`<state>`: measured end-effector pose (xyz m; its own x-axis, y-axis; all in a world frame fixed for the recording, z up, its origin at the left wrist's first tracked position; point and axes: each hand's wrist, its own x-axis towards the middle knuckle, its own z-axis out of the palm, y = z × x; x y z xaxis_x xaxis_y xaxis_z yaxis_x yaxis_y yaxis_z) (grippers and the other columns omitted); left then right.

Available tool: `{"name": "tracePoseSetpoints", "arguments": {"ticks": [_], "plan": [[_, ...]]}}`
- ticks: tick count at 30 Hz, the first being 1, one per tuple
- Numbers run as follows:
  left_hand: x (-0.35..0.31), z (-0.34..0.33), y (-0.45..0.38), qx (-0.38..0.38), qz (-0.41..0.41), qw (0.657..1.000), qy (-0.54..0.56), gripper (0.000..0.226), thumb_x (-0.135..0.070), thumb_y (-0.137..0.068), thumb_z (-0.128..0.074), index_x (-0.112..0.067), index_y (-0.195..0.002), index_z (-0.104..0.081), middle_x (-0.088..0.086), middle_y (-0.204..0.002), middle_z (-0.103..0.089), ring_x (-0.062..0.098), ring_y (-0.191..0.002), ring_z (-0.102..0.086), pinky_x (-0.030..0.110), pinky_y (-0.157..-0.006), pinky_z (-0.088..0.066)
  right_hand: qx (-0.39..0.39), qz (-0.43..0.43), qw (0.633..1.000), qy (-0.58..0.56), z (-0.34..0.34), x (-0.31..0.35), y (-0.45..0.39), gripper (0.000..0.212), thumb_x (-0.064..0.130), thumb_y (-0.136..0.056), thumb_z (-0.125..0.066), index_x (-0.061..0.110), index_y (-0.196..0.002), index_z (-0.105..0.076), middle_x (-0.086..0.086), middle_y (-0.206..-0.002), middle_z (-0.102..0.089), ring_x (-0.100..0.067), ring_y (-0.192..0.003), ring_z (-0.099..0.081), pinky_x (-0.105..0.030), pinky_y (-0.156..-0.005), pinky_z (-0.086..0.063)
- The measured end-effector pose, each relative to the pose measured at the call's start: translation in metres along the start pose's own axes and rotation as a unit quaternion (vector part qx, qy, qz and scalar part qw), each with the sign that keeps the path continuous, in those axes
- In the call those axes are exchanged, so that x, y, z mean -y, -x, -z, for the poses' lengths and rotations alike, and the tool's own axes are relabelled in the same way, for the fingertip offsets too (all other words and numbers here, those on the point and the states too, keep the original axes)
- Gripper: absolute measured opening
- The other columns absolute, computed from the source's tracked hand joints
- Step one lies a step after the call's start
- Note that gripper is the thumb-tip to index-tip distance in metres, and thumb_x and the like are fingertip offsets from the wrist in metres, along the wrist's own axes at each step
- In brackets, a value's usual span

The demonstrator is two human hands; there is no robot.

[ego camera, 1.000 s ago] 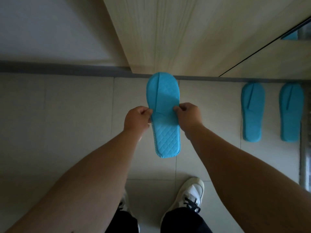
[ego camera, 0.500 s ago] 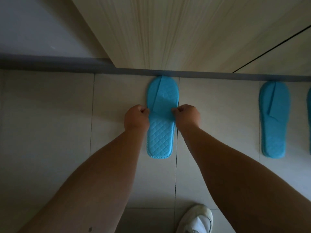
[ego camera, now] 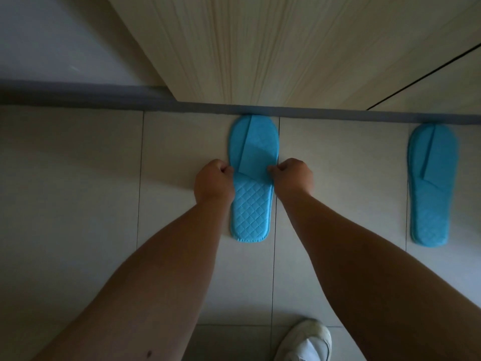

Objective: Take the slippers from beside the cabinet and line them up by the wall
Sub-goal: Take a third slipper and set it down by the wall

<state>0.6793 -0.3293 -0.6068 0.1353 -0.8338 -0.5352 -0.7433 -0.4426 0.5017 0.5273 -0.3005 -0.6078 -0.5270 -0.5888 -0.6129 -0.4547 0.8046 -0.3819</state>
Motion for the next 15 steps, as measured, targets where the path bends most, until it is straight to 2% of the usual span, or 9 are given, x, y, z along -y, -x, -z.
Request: {"name": "tracePoseSetpoints", "arguments": {"ticks": [3,5,10,13,15], "plan": [[-0.004,0.005,0.008,-0.012,-0.006,1.000,-0.020,0.023,-0.028,-0.093,-0.052,-0.009,-0.094,-0.065,0.012,-0.096,-0.070,0.029,-0.091,-0.063,0.030,-0.071,-0.041,0.003,-0.008,1.000,0.003,0.010,0.002,0.006,0.030,0.045,-0.088,-0.059,0.015,-0.083,-0.062,0.001,-0.070,-0.059,-0.012,-0.059,-0.052,-0.023,-0.046,-0.030],[-0.011,0.016,0.017,-0.025,-0.027,0.999,-0.029,0.025,-0.029,-0.094,-0.049,-0.007,-0.093,-0.063,0.013,-0.094,-0.068,0.029,-0.089,-0.062,0.030,-0.069,-0.041,-0.010,0.001,1.000,0.027,0.023,0.003,0.016,0.043,0.053,-0.091,-0.050,0.013,-0.076,-0.058,0.001,-0.063,-0.055,-0.013,-0.055,-0.050,-0.024,-0.045,-0.027],[-0.041,0.070,0.064,-0.013,-0.109,0.986,-0.121,0.027,-0.026,-0.096,-0.043,-0.005,-0.101,-0.060,0.018,-0.101,-0.063,0.034,-0.092,-0.059,0.039,-0.074,-0.046,-0.031,0.055,0.996,0.067,0.077,0.007,0.074,0.050,0.051,-0.097,-0.037,0.016,-0.060,-0.042,0.000,-0.056,-0.044,-0.013,-0.051,-0.041,-0.025,-0.046,-0.023],[-0.057,0.115,0.111,0.013,-0.209,0.947,-0.243,0.028,-0.026,-0.094,-0.045,-0.006,-0.110,-0.056,0.020,-0.105,-0.058,0.038,-0.093,-0.057,0.042,-0.071,-0.043,-0.027,0.083,0.994,0.071,0.110,0.013,0.127,0.047,0.050,-0.097,-0.038,0.018,-0.062,-0.043,-0.001,-0.060,-0.047,-0.018,-0.055,-0.045,-0.025,-0.049,-0.027],[-0.063,0.147,0.147,0.025,-0.271,0.908,-0.318,0.032,-0.028,-0.092,-0.047,-0.005,-0.112,-0.055,0.018,-0.106,-0.058,0.037,-0.096,-0.055,0.043,-0.073,-0.041,-0.037,0.090,0.992,0.077,0.130,0.012,0.167,0.042,0.051,-0.095,-0.041,0.017,-0.078,-0.057,-0.006,-0.082,-0.058,-0.022,-0.072,-0.055,-0.026,-0.060,-0.039]]}}
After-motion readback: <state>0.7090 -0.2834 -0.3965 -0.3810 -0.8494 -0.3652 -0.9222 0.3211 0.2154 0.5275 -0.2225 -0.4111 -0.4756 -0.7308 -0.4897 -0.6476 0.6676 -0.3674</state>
